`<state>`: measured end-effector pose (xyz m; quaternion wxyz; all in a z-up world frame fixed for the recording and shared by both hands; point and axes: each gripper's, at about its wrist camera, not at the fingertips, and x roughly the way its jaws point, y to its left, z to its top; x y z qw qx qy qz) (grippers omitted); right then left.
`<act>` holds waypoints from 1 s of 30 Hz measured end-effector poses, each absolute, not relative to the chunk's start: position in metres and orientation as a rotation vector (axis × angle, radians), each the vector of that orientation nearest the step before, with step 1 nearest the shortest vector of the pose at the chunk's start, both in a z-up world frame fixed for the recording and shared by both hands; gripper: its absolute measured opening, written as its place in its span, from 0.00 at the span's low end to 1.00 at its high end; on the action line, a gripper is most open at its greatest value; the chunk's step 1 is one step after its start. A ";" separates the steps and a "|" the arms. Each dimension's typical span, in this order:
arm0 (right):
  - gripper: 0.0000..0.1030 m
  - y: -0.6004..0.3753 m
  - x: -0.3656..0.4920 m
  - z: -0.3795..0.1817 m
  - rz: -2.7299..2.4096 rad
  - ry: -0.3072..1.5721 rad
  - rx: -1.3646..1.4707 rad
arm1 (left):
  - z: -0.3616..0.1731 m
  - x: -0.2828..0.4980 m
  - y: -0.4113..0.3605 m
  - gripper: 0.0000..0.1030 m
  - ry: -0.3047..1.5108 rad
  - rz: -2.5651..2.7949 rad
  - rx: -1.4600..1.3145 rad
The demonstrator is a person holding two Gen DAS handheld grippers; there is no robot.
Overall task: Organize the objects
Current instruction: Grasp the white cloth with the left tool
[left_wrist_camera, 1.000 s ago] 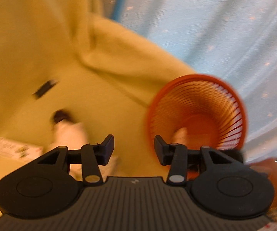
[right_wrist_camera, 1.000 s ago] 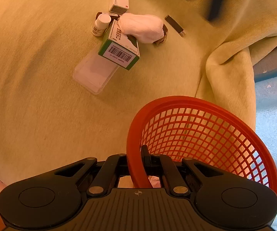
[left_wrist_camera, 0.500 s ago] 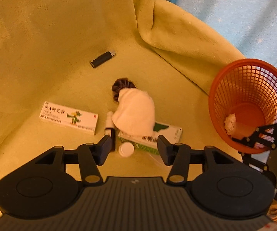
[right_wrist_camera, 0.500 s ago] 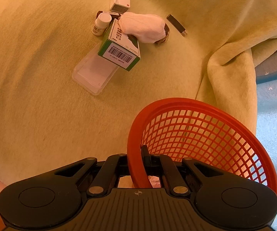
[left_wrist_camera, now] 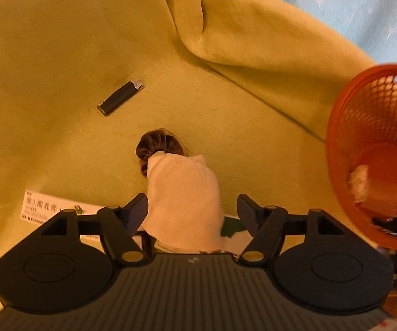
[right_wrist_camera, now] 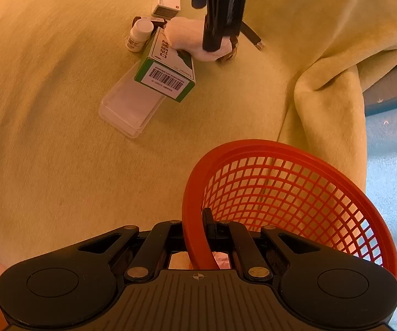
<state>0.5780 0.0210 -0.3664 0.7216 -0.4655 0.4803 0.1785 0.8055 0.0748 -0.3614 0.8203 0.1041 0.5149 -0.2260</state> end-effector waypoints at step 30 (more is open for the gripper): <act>0.01 0.021 0.578 -0.367 0.394 1.061 -1.034 | -0.324 0.793 0.098 0.09 1.138 -0.437 0.205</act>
